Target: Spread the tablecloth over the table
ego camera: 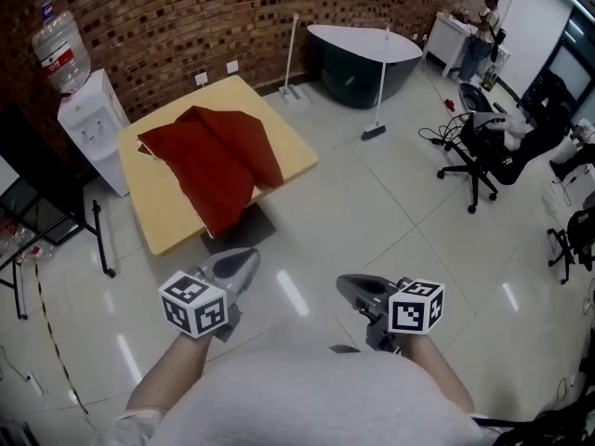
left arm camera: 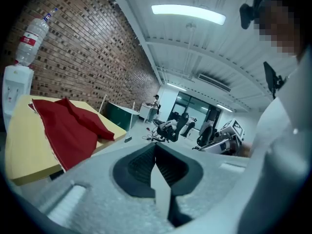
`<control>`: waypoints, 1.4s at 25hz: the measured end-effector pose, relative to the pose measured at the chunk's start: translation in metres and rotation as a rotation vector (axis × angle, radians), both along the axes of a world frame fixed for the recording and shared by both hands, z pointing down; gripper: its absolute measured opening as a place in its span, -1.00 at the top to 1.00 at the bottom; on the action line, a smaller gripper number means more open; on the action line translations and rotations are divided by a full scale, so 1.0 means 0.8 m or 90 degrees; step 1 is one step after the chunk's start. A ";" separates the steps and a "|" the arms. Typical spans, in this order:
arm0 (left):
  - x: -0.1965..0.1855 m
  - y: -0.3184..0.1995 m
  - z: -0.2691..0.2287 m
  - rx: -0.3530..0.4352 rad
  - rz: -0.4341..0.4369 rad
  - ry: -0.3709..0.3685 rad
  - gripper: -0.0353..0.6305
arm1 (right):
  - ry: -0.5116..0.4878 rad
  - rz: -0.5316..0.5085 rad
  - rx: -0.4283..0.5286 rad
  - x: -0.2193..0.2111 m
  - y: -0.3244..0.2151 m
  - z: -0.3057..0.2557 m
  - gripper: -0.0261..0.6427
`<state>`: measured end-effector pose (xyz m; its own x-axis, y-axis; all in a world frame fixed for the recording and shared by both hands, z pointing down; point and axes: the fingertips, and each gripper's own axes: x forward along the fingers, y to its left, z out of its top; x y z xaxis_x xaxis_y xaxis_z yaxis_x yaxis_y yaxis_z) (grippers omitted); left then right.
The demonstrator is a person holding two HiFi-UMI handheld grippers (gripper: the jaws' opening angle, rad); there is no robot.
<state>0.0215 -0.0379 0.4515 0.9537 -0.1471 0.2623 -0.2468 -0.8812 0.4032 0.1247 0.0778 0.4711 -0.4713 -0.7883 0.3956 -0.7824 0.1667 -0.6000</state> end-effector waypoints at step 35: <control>-0.074 -0.187 0.199 -0.232 -0.401 -0.049 0.25 | -0.030 -0.350 -0.015 0.032 -0.333 0.048 0.91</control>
